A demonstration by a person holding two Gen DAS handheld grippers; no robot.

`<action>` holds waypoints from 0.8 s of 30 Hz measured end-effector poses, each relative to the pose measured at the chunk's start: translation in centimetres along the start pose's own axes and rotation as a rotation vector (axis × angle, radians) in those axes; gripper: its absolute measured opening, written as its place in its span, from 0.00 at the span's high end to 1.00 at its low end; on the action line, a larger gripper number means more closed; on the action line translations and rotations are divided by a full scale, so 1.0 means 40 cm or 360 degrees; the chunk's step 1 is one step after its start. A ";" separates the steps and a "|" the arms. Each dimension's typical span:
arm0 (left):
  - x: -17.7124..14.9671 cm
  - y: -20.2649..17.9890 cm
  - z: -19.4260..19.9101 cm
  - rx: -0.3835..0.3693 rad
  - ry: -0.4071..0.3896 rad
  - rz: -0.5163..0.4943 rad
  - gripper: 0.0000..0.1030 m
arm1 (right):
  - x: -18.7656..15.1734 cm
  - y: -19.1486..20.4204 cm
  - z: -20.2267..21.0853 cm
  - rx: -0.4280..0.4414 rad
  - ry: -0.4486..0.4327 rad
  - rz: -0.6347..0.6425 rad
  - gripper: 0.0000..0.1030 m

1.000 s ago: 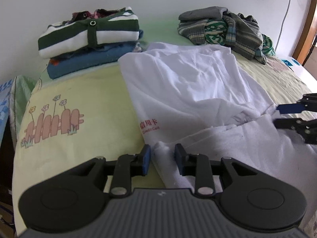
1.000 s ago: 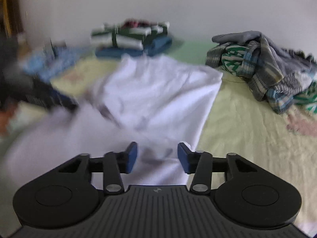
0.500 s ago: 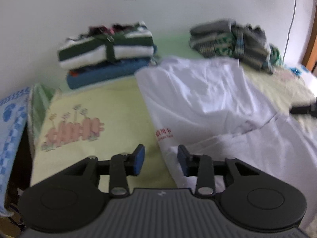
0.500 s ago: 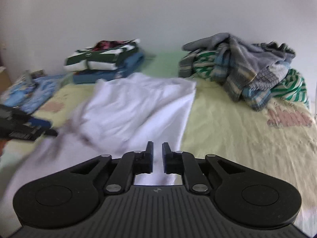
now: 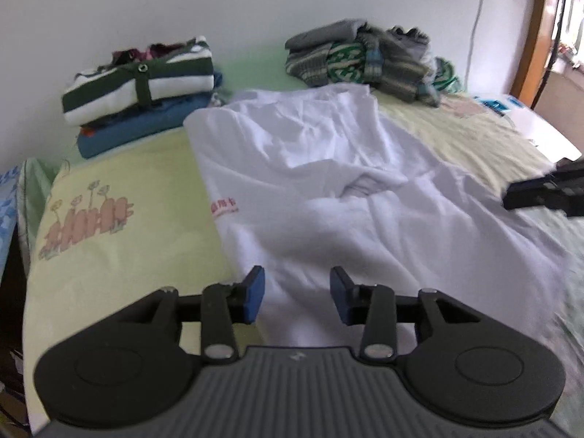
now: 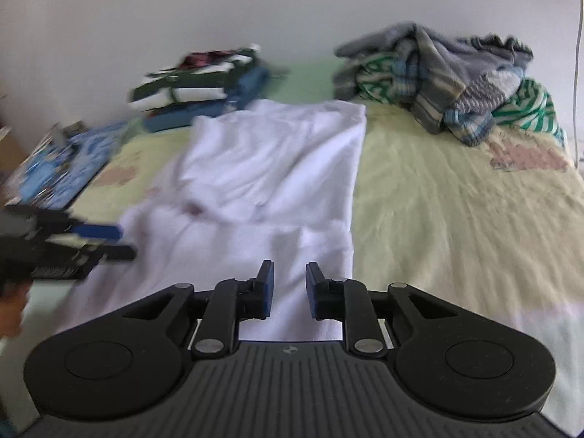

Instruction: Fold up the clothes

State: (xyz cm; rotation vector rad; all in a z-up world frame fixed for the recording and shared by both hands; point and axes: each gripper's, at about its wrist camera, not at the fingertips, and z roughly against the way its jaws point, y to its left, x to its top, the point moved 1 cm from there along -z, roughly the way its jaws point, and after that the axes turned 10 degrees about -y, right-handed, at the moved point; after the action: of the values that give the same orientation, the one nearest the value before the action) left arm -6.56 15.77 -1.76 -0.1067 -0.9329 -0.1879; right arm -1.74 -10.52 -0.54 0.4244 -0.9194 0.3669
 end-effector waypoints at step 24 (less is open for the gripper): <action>-0.149 -0.058 0.169 -0.0058 0.0125 0.0327 0.78 | -0.146 0.022 0.093 0.0409 0.0085 0.0276 0.91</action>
State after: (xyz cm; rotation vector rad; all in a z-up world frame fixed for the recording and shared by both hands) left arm -15.80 15.36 -2.55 -0.2265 -0.8347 -0.0185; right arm -7.93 -12.32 -3.17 0.5687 -0.8622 0.6559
